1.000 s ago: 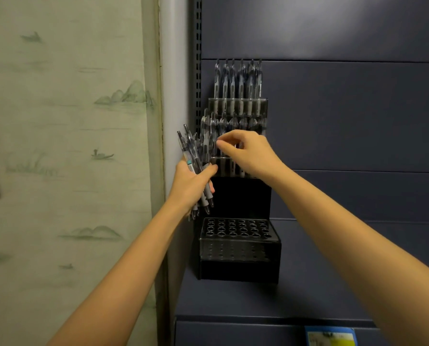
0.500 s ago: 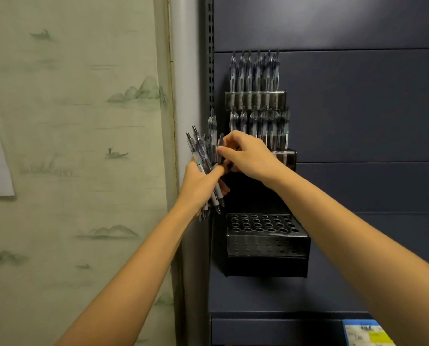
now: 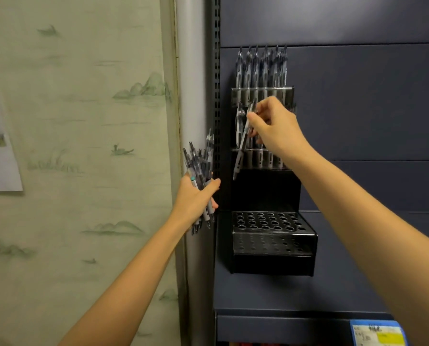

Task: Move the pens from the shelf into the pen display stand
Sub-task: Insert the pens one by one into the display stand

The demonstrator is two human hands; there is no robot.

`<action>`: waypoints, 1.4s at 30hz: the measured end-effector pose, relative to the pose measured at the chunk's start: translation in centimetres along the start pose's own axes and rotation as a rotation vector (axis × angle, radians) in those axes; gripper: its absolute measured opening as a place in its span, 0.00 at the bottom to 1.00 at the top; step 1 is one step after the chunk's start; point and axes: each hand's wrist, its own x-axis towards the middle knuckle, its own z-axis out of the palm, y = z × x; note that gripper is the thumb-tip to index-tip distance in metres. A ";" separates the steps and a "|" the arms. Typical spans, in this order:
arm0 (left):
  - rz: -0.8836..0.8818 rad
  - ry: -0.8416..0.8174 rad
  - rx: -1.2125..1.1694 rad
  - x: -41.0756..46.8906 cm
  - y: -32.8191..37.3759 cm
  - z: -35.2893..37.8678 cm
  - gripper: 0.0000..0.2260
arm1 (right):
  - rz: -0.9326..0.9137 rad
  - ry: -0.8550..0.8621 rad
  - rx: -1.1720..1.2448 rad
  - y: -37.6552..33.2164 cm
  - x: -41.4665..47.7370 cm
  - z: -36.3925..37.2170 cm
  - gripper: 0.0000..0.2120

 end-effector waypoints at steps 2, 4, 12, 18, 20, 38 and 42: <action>0.003 0.006 -0.002 -0.2 -0.3 -0.3 0.06 | 0.004 -0.037 -0.076 1.1 -0.8 0.8 0.06; 0.016 0.018 0.001 -0.4 -0.2 -0.5 0.06 | 0.018 -0.065 -0.123 2.2 -1.8 1.8 0.07; 0.018 0.034 0.012 -0.7 -0.6 -0.1 0.05 | 0.045 -0.100 -0.187 4.1 -3.9 2.6 0.09; -0.014 0.053 -0.023 -1.0 -0.7 0.5 0.10 | 0.073 -0.116 -0.187 4.7 -5.1 3.4 0.09; -0.019 0.050 -0.026 -1.2 -0.6 0.7 0.11 | 0.075 -0.101 -0.194 4.6 -5.2 3.4 0.10; -0.032 0.059 -0.048 -1.4 -0.3 0.9 0.17 | 0.109 -0.132 -0.270 5.0 -5.6 4.5 0.12; -0.041 0.050 -0.052 -1.5 -0.3 0.9 0.17 | 0.110 -0.147 -0.346 4.9 -5.9 4.1 0.13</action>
